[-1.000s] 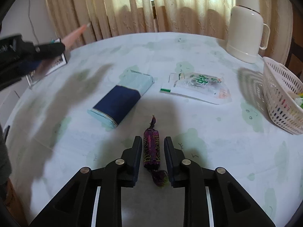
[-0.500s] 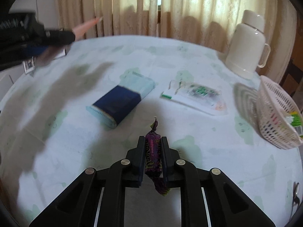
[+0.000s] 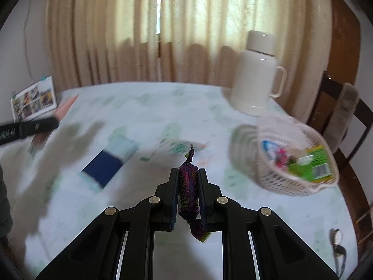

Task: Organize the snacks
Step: 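Carry the purple candy bar into the basket and open the right gripper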

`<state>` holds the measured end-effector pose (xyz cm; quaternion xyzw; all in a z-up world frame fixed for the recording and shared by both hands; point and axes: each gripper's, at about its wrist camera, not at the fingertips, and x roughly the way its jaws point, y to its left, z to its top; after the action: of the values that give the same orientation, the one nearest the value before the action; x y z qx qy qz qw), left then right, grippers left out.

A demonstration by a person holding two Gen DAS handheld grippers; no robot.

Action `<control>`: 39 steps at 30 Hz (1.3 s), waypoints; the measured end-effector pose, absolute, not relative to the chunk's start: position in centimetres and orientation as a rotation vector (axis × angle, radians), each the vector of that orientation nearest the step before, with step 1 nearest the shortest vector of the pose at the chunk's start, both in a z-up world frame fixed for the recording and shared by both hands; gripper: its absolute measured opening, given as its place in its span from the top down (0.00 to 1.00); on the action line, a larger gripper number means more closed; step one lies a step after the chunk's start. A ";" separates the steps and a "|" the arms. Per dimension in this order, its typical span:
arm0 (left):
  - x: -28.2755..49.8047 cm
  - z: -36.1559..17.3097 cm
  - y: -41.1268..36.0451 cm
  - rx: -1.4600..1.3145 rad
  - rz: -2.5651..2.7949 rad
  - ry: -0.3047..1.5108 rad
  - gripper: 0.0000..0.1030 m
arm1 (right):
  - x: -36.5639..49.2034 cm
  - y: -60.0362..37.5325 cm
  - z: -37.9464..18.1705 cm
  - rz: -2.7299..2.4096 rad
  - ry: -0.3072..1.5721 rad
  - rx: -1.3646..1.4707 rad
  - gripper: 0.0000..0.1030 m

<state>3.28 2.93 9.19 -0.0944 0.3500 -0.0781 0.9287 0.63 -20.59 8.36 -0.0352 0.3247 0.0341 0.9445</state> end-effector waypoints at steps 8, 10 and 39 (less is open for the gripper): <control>3.3 8.9 2.6 -0.183 -0.163 0.722 0.71 | 2.7 -25.8 10.7 -0.052 0.618 -0.007 0.84; 3.3 8.9 2.6 -0.183 -0.163 0.723 0.71 | 3.5 -27.4 10.9 -0.084 0.618 0.023 0.84; 3.9 7.5 0.8 -0.134 -0.187 0.751 0.71 | 3.8 -35.5 7.2 -0.279 0.547 0.289 0.67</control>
<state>3.88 0.82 7.54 -0.0652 0.3658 -0.0911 0.9239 3.85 -35.45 7.23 0.1418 0.2684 -0.1370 0.9429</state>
